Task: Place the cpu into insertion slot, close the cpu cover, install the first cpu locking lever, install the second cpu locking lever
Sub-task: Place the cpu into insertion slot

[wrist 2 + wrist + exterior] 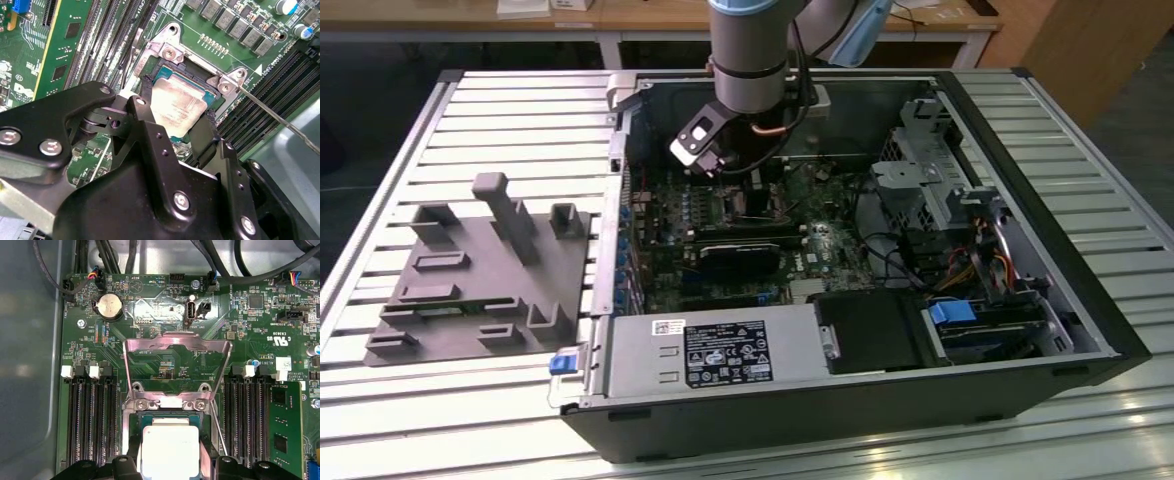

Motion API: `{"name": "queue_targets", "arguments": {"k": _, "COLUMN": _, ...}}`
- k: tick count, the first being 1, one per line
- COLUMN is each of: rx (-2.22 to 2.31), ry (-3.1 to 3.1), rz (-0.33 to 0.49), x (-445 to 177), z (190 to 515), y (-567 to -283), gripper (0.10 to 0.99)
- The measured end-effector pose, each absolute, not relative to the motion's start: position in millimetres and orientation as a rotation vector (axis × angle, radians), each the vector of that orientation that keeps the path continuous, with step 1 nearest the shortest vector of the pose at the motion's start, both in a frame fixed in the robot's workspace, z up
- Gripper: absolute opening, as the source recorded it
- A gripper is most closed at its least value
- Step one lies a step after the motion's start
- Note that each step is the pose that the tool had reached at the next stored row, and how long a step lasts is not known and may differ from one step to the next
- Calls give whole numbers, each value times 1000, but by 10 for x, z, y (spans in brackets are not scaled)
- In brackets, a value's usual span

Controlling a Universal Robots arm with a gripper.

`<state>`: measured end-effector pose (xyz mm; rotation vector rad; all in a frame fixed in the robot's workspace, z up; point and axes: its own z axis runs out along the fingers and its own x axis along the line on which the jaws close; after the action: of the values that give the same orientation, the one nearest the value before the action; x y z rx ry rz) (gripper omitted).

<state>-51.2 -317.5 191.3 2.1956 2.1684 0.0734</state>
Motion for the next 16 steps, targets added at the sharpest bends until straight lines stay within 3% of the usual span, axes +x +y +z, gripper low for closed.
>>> {"name": "queue_targets", "arguments": {"k": 2, "rx": 2196, "ry": 2169, "rz": 74, "x": -512, "z": 1911, "y": -3174, "gripper": 553}}
{"name": "queue_targets", "arguments": {"k": 3, "rx": 2196, "ry": 2169, "rz": 74, "x": -512, "z": 1911, "y": -3175, "gripper": 616}}
{"name": "queue_targets", "arguments": {"k": 16, "rx": 2196, "ry": 2168, "rz": 73, "x": -513, "z": 2106, "y": -3176, "gripper": 616}}
